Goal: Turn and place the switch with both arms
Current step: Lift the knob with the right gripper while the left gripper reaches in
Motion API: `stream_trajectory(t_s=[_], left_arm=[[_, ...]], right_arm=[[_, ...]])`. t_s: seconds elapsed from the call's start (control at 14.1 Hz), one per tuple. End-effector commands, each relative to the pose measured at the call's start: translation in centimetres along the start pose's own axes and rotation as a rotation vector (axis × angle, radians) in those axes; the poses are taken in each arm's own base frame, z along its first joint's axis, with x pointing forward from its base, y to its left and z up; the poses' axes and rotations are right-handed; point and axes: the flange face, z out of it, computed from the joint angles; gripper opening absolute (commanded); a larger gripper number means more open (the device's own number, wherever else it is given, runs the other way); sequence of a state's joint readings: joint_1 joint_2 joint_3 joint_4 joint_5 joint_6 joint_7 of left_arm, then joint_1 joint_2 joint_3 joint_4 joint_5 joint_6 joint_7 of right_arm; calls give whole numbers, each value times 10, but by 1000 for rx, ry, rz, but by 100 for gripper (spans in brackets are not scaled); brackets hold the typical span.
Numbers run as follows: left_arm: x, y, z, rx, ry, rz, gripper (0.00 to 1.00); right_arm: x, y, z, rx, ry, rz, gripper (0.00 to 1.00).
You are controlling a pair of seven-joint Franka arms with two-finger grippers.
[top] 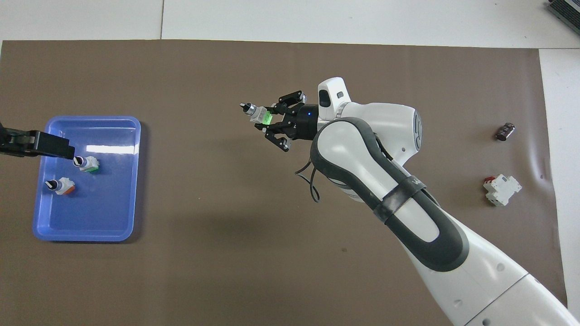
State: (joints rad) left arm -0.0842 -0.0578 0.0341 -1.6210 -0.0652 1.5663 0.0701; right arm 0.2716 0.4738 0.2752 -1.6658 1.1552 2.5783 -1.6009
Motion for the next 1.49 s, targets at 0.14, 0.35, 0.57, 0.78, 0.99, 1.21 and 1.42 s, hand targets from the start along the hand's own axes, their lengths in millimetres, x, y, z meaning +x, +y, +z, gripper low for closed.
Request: stream_trajectory(t_s=[0.14,0.35,0.57,0.78,0.99,1.21,1.42], left_arm=[[-12,15,6,-95,15,-110,83],[-7,40,5,-142,31,-263,92],[3,52,7,-289,35,-366,99],[19,55,31,-368,-7,-470,85],[32,55,45,-466,-40,-510,70],[51,60,56,-567,-45,-591,64],[68,65,58,-630,-53,-623,56]], right_arm=[[51,-54,-8,-72,31,-74,0],[68,-81,3,-103,39,-75,0],[85,-100,-5,-97,54,-63,0],[87,-97,-9,-105,45,-84,0],[94,-97,-17,-110,45,-111,0],[103,-102,-15,-115,6,-120,0],[113,-106,-16,-129,-49,-137,0]])
